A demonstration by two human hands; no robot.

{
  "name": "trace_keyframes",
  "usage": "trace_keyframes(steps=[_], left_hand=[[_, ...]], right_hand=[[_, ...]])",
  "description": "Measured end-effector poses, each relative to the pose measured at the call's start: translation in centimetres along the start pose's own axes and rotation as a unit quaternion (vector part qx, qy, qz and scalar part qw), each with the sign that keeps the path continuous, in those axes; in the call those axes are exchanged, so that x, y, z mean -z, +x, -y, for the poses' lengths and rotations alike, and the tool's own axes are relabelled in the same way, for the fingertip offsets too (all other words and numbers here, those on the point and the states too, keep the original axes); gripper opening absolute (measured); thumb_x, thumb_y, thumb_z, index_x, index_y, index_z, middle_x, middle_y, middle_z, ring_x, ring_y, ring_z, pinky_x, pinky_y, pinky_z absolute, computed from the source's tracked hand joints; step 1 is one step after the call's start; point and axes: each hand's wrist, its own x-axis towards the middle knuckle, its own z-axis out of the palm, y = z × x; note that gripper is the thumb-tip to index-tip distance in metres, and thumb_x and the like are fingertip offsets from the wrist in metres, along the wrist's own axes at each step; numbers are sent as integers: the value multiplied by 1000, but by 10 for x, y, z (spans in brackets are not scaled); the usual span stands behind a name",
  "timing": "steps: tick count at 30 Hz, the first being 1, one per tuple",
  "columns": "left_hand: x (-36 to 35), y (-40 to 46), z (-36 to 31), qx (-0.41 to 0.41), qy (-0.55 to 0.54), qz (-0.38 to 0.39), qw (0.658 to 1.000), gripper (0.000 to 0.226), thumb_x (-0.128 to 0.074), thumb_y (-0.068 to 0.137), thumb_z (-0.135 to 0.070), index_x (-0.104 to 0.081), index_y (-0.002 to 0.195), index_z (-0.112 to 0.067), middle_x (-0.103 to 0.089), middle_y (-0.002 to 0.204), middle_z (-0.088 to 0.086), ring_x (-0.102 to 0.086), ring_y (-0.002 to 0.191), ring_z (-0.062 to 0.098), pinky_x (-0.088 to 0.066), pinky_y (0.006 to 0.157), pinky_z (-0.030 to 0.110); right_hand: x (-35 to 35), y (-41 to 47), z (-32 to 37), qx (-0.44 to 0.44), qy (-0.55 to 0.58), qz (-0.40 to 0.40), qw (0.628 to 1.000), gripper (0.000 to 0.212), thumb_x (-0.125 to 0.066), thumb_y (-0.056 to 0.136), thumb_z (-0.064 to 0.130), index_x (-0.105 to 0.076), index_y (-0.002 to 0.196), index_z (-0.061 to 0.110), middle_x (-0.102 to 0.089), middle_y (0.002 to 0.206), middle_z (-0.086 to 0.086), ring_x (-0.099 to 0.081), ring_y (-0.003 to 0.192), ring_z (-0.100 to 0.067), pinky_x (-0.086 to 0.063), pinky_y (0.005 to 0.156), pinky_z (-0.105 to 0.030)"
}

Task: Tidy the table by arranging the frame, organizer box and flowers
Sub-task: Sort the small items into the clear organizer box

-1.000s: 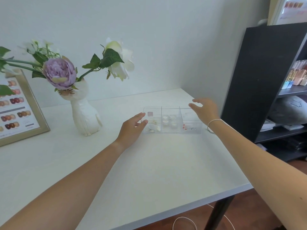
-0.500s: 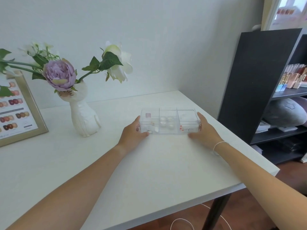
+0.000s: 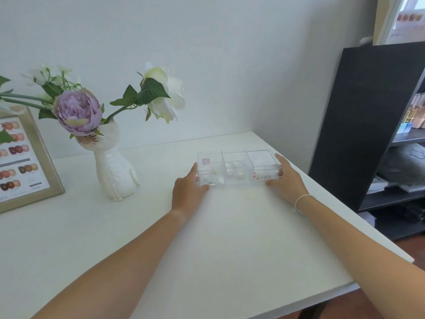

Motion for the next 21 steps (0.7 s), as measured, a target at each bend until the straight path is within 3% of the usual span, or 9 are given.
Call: trace_keyframes(steps=[5,8,13,17,21], left_hand=[[-9,24,4,29,3,-3,1000,74,-66,81,-27,-28,144,-24,-63,121,10,-52,118,26,-43,98,38],[-13,39,8,38,17,-6,999,73,-65,82,-28,-28,144,-23,-64,117,9,-52,115,28,-44,96,40],[-19,64,12,37,44,-18,998,65,-63,82,-25,-34,141,-19,-58,93,2,-55,106,31,-46,89,40],[-26,83,17,36,54,-30,997,63,-63,82,-26,-36,138,-18,-67,105,13,-56,105,32,-47,89,42],[-32,99,21,34,69,-30,997,65,-61,83,-27,-33,140,-19,-67,103,12,-54,106,32,-46,90,42]], right_hand=[[-10,35,-1,5,33,10,999,78,-62,78,2,-26,142,31,-46,97,2,-45,89,-17,-33,79,-25],[-19,57,-2,10,32,15,999,78,-62,78,2,-26,142,30,-46,111,-2,-45,94,-18,-33,81,-25],[-32,89,-3,12,33,11,999,75,-59,79,2,-27,141,31,-47,112,0,-46,95,-17,-33,80,-24],[-39,112,-6,15,19,8,1000,75,-60,78,3,-28,140,30,-47,110,-2,-46,94,-18,-34,78,-26],[-44,130,-7,14,10,6,1000,73,-59,79,5,-27,140,30,-49,118,-3,-47,96,-18,-36,78,-27]])
